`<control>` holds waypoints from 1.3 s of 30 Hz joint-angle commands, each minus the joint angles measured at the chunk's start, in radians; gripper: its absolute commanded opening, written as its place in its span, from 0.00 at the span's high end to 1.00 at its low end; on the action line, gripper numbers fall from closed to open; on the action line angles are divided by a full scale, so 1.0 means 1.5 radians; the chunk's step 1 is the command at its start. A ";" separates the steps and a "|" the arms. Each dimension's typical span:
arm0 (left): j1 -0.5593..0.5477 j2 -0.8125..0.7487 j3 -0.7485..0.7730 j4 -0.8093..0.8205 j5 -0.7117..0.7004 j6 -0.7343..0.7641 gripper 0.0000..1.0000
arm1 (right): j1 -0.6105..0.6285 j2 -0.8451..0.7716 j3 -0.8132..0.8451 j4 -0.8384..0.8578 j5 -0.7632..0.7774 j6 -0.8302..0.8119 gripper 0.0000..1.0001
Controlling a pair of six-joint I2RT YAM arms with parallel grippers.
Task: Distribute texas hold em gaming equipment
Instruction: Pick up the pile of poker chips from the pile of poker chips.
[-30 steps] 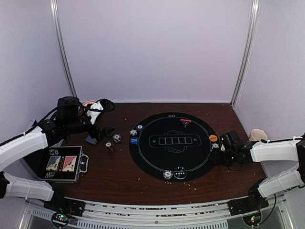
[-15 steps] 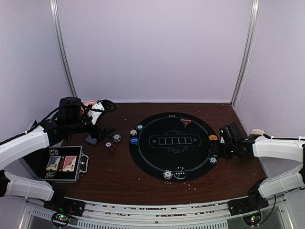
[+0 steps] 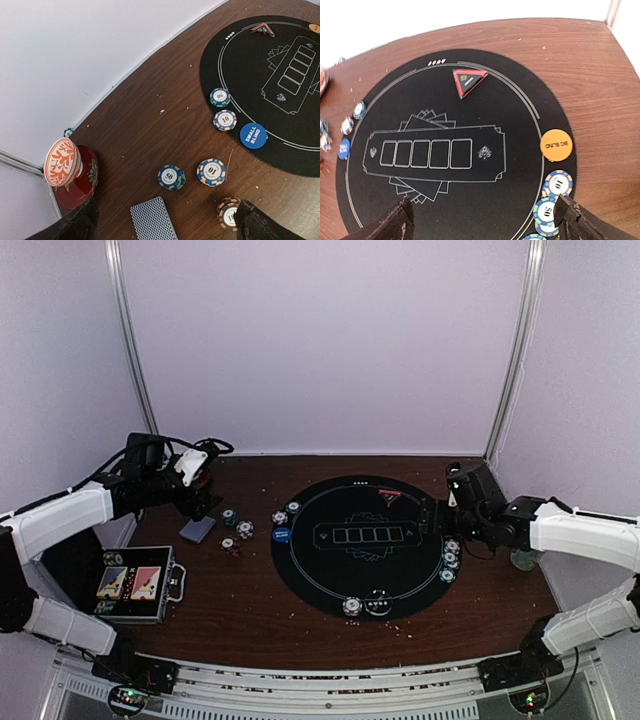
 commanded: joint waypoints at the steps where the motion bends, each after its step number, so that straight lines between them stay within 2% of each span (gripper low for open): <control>1: 0.038 0.047 0.042 -0.070 0.090 0.048 0.02 | 0.030 0.039 -0.009 0.037 0.029 -0.021 0.01; 7: 0.040 0.066 0.029 -0.123 0.158 0.101 0.02 | 0.100 0.029 -0.067 0.090 0.051 0.021 0.00; 10: 0.040 0.081 0.024 -0.135 0.162 0.114 0.02 | 0.108 0.006 -0.101 0.130 0.047 0.031 0.00; 21: 0.039 0.123 0.005 -0.131 0.169 0.135 0.02 | 0.111 -0.069 -0.127 0.139 0.118 0.035 0.00; 27: 0.039 0.149 0.001 -0.125 0.163 0.141 0.02 | 0.111 -0.045 -0.123 0.145 0.126 0.027 0.00; 39: 0.039 0.173 0.005 -0.107 0.135 0.125 0.02 | 0.122 0.012 -0.099 0.145 0.076 0.004 0.00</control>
